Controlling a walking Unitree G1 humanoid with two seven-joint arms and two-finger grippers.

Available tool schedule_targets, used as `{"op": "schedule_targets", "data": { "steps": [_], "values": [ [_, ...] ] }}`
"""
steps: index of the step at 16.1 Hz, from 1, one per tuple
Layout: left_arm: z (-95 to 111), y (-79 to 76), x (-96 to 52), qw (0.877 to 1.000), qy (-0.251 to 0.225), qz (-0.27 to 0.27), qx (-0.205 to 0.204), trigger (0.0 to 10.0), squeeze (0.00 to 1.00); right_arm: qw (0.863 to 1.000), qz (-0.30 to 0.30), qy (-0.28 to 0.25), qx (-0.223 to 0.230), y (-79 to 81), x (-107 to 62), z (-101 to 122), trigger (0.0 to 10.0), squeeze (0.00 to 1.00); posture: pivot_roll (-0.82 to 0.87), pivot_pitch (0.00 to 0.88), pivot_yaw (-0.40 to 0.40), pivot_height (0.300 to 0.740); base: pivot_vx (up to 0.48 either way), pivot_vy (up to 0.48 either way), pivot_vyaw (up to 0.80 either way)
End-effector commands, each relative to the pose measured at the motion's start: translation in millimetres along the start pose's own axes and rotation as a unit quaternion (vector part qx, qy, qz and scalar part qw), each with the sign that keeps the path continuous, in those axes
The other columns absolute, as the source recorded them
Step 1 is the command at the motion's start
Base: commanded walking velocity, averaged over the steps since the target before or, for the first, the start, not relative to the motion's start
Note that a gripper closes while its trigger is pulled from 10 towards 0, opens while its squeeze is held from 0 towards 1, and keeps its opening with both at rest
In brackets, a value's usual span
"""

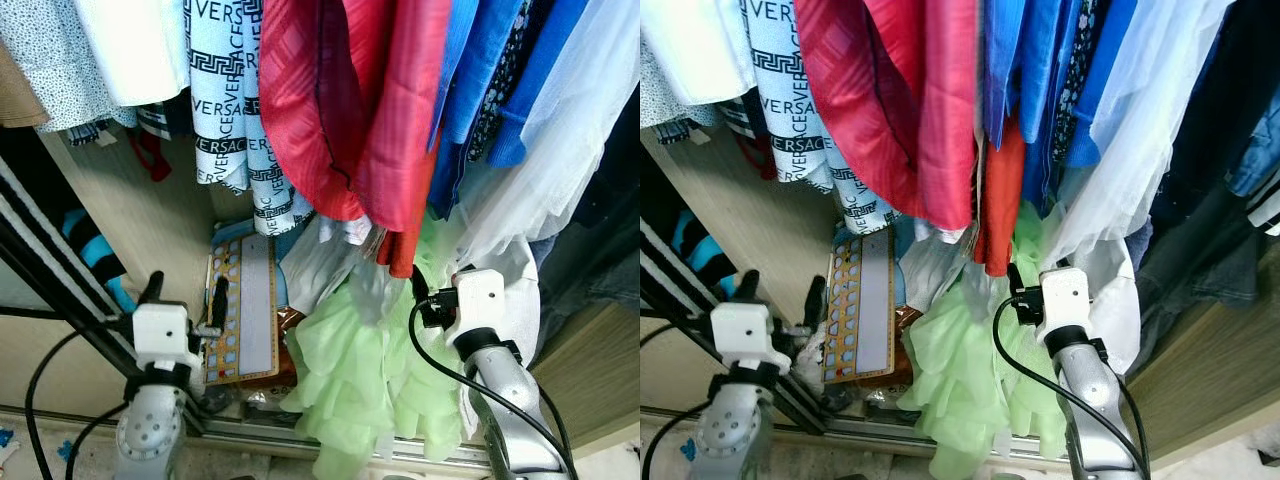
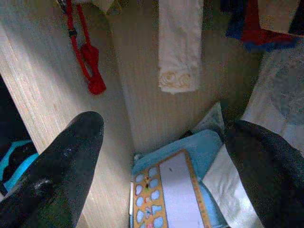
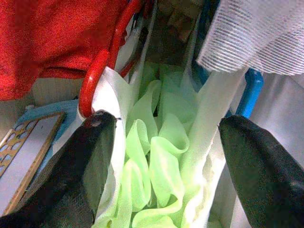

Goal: Clean up the room

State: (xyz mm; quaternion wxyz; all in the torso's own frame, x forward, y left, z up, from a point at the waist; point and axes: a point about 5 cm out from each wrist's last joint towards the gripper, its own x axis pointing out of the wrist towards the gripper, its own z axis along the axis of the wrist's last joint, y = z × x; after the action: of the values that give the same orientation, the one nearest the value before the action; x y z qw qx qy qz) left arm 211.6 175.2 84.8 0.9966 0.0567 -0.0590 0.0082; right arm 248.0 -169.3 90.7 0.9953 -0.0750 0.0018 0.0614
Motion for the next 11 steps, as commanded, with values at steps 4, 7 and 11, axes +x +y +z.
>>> {"op": "schedule_targets", "data": {
  "steps": [4, 7, 11],
  "values": [
    [0, 3.3, -9.7, 1.0, 0.007, 0.005, 0.002, 10.0, 0.0, 1.0, -0.003, 0.005, 0.016, -2.6, -11.4, 0, 10.0, 0.0, -0.06, 0.0, 0.015, 0.74, 0.0, 0.0, 0.0],
    [0, 9.2, -15.4, 1.0, 0.014, 0.009, -0.008, 10.0, 0.0, 1.0, -0.013, 0.0, 0.022, -5.9, -12.3, 5, 10.0, 0.0, -0.05, 0.0, 0.011, 0.74, 0.0, 0.0, 0.0],
    [5, 11.0, -11.8, 0.999, -0.001, 0.011, -0.047, 10.0, 1.0, 1.0, -0.025, -0.014, 0.011, -10.0, -7.4, 13, 10.0, 0.19, -0.05, 0.0, 0.01, 0.74, 0.0, 0.0, 0.0]
  ]
}}
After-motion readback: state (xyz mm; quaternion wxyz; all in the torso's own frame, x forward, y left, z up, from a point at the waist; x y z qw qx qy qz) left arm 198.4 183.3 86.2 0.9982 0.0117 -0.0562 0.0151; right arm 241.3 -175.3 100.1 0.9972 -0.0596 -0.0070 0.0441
